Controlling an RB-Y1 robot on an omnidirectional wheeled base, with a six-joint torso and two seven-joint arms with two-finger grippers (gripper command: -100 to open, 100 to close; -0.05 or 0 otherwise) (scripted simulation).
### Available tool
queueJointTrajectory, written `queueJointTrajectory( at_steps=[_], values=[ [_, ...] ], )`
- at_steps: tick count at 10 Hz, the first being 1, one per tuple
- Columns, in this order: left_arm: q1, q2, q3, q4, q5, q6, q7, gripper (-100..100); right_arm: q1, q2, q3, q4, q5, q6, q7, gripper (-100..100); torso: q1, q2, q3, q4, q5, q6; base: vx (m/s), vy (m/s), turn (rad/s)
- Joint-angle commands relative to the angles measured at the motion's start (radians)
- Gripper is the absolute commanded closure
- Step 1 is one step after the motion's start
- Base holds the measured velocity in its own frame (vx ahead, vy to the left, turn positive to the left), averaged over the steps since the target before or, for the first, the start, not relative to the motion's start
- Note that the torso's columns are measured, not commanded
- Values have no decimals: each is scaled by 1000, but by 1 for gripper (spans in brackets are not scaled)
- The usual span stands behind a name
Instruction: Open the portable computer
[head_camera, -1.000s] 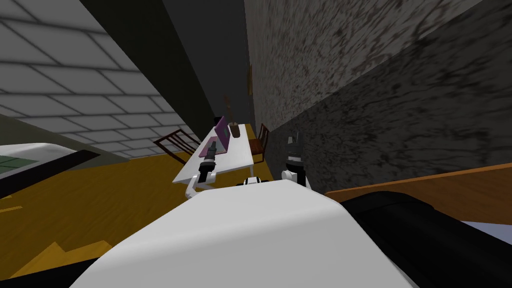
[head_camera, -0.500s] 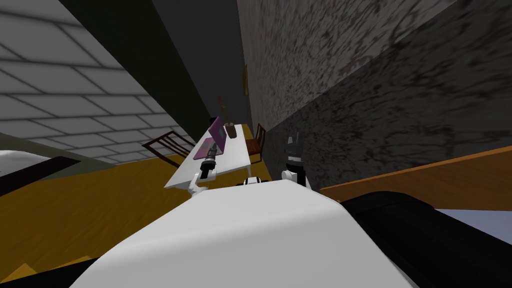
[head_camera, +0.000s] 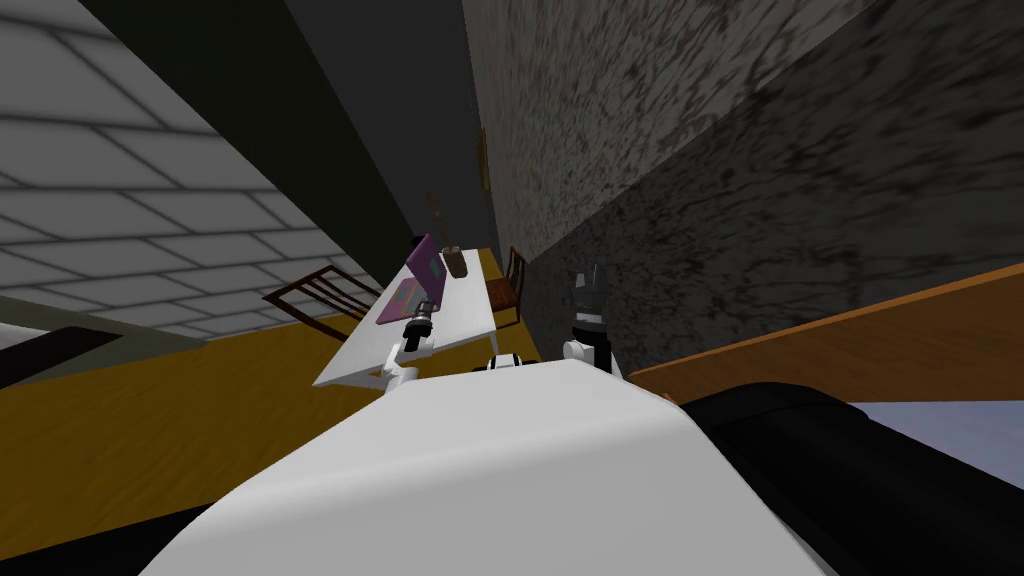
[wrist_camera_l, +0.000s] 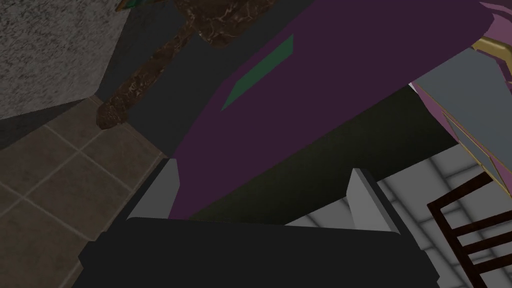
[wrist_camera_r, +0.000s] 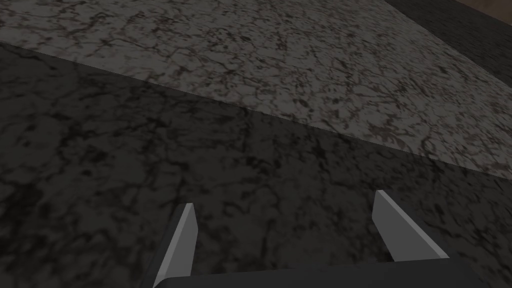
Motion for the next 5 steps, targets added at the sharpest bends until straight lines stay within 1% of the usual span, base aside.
queueJointTrajectory(
  at_steps=[1,4,5],
  values=[
    [-38,19,20,62,-12,25,-17,-100,0,0,0,0,0,0,0,0,0,0,0,0,0,0,-1,-22,-58],
    [-68,38,37,111,-24,48,-33,-100,0,0,0,0,0,0,0,0,0,0,0,0,0,0,3,-20,-43],
    [-58,35,30,92,-21,46,-27,-100,0,0,0,0,0,0,0,0,0,0,0,0,0,0,3,-9,-8]
  ],
)
